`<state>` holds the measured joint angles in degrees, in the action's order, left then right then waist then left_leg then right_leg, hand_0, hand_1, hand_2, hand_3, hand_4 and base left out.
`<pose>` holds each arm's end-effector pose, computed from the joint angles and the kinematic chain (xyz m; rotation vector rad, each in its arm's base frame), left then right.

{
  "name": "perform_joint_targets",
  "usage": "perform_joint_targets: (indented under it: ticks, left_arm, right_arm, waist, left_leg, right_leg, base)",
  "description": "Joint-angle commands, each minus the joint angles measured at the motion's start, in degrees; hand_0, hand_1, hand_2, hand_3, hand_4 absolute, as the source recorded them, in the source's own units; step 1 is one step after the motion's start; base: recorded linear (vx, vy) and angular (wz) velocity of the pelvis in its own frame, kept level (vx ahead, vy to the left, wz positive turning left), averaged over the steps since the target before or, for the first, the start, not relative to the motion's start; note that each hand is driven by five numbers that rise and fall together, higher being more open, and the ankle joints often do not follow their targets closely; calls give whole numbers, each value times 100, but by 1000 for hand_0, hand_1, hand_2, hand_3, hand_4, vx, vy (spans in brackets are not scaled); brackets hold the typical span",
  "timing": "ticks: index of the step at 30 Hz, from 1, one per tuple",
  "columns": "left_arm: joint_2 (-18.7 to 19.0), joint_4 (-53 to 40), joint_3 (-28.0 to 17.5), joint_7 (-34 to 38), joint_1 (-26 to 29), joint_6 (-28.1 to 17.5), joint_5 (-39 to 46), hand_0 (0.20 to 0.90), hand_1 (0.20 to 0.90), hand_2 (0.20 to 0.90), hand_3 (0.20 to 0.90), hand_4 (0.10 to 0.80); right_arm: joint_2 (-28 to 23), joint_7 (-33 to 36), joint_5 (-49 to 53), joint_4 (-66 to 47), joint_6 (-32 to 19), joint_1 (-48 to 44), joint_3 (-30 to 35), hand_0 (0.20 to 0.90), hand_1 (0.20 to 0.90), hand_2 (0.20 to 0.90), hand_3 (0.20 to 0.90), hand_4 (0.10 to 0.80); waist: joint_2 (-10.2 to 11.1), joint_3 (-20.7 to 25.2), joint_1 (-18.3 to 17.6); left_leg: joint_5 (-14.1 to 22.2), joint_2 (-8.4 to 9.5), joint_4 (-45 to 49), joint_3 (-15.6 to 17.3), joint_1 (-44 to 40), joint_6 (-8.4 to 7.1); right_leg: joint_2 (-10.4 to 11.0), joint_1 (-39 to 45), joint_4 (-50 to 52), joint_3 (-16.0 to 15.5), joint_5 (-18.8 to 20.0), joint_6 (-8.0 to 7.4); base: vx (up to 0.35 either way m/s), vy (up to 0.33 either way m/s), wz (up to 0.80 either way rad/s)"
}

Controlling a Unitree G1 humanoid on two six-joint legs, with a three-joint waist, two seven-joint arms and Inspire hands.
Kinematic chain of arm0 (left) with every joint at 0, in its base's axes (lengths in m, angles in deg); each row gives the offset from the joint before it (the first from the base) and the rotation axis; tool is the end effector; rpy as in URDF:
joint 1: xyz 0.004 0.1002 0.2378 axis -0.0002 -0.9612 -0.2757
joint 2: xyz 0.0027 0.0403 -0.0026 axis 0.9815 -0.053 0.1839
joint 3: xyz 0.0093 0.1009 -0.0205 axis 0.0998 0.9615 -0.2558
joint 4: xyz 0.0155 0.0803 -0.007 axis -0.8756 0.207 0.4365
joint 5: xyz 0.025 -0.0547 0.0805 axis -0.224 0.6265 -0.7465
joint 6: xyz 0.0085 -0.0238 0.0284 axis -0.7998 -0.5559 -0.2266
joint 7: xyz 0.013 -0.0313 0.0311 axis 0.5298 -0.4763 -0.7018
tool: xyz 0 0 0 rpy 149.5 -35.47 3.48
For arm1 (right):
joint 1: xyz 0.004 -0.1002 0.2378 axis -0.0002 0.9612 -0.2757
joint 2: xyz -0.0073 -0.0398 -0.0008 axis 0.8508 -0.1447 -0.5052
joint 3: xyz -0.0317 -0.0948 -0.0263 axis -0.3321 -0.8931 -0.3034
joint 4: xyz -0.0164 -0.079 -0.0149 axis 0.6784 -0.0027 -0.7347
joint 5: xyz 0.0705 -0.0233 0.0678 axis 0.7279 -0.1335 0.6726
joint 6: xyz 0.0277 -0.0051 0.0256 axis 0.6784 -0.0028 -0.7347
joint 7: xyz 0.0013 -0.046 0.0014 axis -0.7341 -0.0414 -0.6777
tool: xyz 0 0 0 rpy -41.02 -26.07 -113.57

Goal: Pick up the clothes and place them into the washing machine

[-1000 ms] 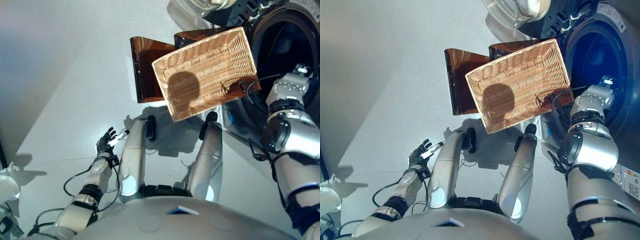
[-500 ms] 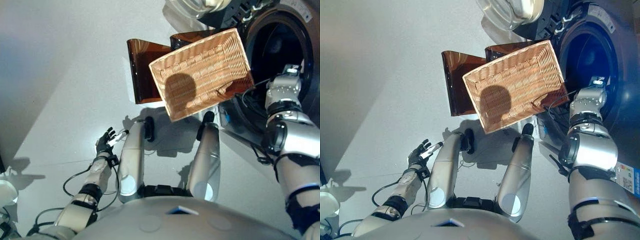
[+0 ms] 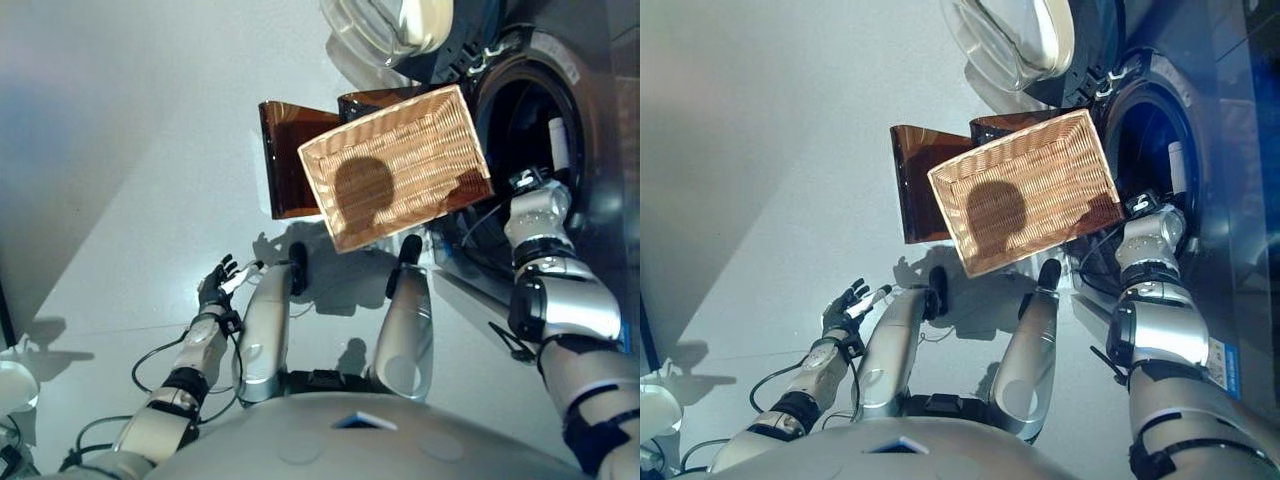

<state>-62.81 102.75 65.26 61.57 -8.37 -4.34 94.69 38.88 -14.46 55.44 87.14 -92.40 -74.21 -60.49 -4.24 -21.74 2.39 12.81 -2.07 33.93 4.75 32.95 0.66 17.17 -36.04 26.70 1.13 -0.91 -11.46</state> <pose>0.1434 0.1911 -0.0860 -0.1850 0.7133 0.2851 0.3002 -0.2946 0.0752 0.6636 0.0950 -0.8944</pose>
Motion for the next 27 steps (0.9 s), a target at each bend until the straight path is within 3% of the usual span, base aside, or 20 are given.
perform_joint_targets:
  ticks: [1,8,15,21,27]
  left_arm:
    - [220,209,-196,65,-312,-265,-159,900,900,900,900,800]
    - [153,155,-344,113,-315,-309,-230,900,900,900,900,800]
    - [85,162,-476,140,-358,-282,-312,900,900,900,900,800]
    - [38,214,-541,158,-374,-258,-425,900,900,900,900,800]
    - [85,217,-669,224,-297,-274,-597,900,900,900,900,800]
  right_arm:
    - [-250,25,-405,-508,-553,349,-128,900,900,900,900,800]
    - [255,148,-1221,-1217,-501,1014,-448,900,900,900,900,800]
    - [676,199,-1660,-1839,-436,1632,-610,900,900,900,900,800]
    - [839,178,-2165,-2186,-290,2002,-800,900,900,900,900,800]
    - [747,297,-3326,-2140,69,2227,-1195,900,900,900,900,800]
  waist:
    - [249,533,-10]
    - [324,643,-52]
    - [443,793,-90]
    - [459,851,-129]
    - [498,950,-138]
  left_leg:
    - [-620,-3,-1065,-130,-402,-541]
    - [-912,45,-1782,-33,-852,-557]
    - [-1014,24,-2042,-33,-1197,-560]
    - [-1121,30,-2362,-47,-1484,-582]
    - [-1342,22,-2735,-55,-1687,-628]
  right_leg:
    - [15,478,-649,-85,259,243]
    - [120,966,-1496,-175,715,131]
    - [153,1380,-1815,-257,841,101]
    - [172,1621,-2009,-319,888,84]
    - [182,1720,-2083,-416,943,56]
  base:
    - [54,21,0]
    - [49,12,-4]
    - [52,-16,-3]
    - [38,1,-1]
    - [5,-15,3]
